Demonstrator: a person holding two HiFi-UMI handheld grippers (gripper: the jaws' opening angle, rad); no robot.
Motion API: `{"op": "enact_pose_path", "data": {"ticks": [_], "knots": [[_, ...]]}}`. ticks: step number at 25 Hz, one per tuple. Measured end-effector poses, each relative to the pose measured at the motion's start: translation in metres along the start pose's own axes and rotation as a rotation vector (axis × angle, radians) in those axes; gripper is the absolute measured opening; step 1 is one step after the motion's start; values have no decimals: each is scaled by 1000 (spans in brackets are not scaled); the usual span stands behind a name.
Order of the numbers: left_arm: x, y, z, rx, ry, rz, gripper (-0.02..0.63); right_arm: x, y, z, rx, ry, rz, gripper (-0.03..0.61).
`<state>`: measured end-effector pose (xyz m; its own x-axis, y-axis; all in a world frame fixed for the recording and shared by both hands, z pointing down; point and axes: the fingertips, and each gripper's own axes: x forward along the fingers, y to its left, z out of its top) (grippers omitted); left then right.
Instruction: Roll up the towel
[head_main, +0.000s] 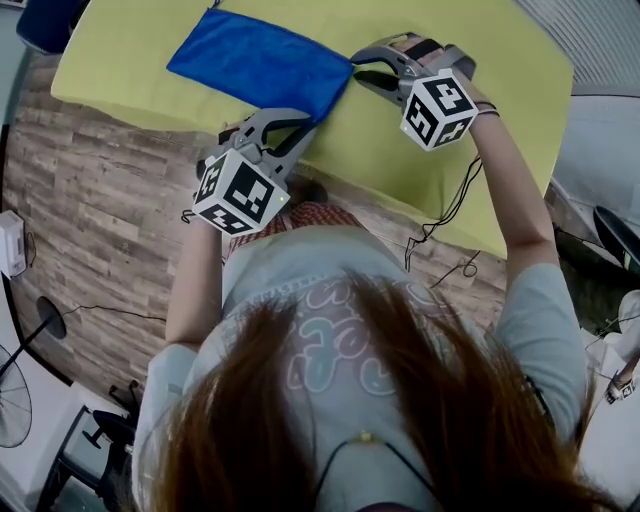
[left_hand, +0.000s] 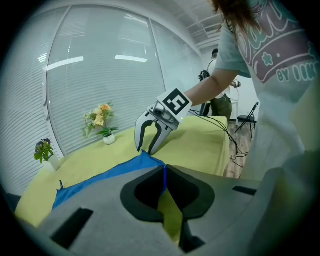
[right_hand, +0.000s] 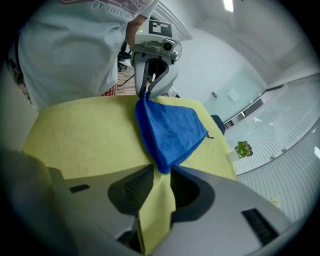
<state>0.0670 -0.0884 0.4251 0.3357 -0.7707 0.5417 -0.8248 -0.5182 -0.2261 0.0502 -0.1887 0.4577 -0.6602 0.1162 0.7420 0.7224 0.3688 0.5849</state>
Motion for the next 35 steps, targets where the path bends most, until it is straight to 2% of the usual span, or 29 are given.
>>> {"op": "enact_pose_path", "data": {"ticks": [5, 9, 11, 13, 15, 21, 28, 35], "knots": [[-12, 8, 10, -50, -58, 31, 25, 4, 3, 23, 27, -62, 61, 129], [-21, 16, 20, -70, -101, 54, 25, 9, -2, 27, 17, -71, 29, 127], [-24, 18, 27, -68, -120, 67, 25, 9, 0, 24, -8, -58, 9, 101], [-26, 20, 27, -70, -120, 80, 25, 10, 4, 19, -36, -46, -13, 55], [-27, 22, 22, -66, -99, 91, 25, 9, 3, 17, -45, -48, -37, 35], [-37, 22, 13, -58, -91, 95, 25, 1, -9, 25, -46, -40, -36, 32], [-60, 59, -4, -114, -140, 119, 25, 6, -54, 42, 33, -64, -44, 32], [-93, 110, -30, -113, -151, 139, 25, 39, -118, 70, 21, -61, -73, 31]]}}
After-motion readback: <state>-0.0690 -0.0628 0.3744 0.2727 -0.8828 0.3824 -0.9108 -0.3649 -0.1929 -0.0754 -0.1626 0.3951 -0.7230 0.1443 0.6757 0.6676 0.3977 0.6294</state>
